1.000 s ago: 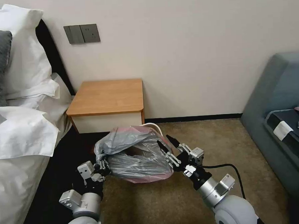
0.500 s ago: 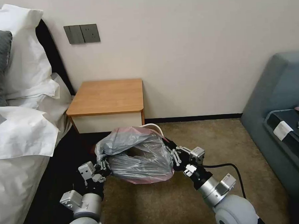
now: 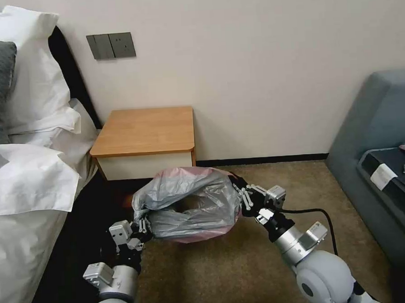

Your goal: Pick up the garbage bag from the table and place it over the trash can.

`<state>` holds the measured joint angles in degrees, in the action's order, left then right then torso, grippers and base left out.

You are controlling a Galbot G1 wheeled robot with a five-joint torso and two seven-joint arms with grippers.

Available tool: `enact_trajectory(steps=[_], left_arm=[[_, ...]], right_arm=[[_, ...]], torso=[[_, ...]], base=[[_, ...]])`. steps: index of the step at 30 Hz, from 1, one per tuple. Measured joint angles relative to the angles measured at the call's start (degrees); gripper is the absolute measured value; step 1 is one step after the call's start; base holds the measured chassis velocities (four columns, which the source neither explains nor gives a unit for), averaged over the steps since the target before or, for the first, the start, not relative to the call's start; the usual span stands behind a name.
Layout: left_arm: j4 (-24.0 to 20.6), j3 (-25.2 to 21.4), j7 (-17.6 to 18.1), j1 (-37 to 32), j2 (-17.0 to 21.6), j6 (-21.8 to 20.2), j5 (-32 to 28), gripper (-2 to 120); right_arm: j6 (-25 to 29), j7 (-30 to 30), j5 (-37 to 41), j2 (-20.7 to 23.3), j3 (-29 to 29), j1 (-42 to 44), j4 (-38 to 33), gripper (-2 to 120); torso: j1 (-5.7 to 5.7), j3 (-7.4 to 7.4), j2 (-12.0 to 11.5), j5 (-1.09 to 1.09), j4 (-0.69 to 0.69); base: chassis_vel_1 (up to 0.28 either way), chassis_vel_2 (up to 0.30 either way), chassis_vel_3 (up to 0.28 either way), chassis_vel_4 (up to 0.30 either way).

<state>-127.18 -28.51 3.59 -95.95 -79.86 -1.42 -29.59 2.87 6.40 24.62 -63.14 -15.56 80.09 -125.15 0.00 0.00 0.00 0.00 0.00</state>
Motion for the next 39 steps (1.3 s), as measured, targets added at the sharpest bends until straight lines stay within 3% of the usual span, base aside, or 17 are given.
enact_trajectory(steps=[16,20,29,39], left_arm=[[-1.4,0.4,-3.2,-0.9,0.3,1.3,-4.7,3],[-2.4,1.7,-4.0,-1.5,0.2,1.4,-7.9,3],[-3.9,2.1,-3.4,-1.4,0.2,-0.8,-12.8,3],[-4.1,3.4,-3.1,-1.1,0.0,-1.6,-13.4,3]], right_arm=[[0.1,-1.1,0.7,0.5,-1.0,-0.9,3.3,0],[0.3,-1.4,-0.7,0.3,-0.5,-2.3,7.0,0],[1.8,-2.6,-4.2,1.0,0.5,-5.9,12.4,0],[2.2,-3.6,-6.4,1.0,1.8,-9.9,17.7,0]], torso=[[0.0,0.0,0.0,0.0,0.0],[0.0,0.0,0.0,0.0,-0.01],[0.0,0.0,0.0,0.0,0.0],[0.0,0.0,0.0,0.0,0.0]], base=[[0.0,0.0,0.0,0.0],[0.0,0.0,0.0,0.0],[0.0,0.0,0.0,0.0],[0.0,0.0,0.0,0.0]])
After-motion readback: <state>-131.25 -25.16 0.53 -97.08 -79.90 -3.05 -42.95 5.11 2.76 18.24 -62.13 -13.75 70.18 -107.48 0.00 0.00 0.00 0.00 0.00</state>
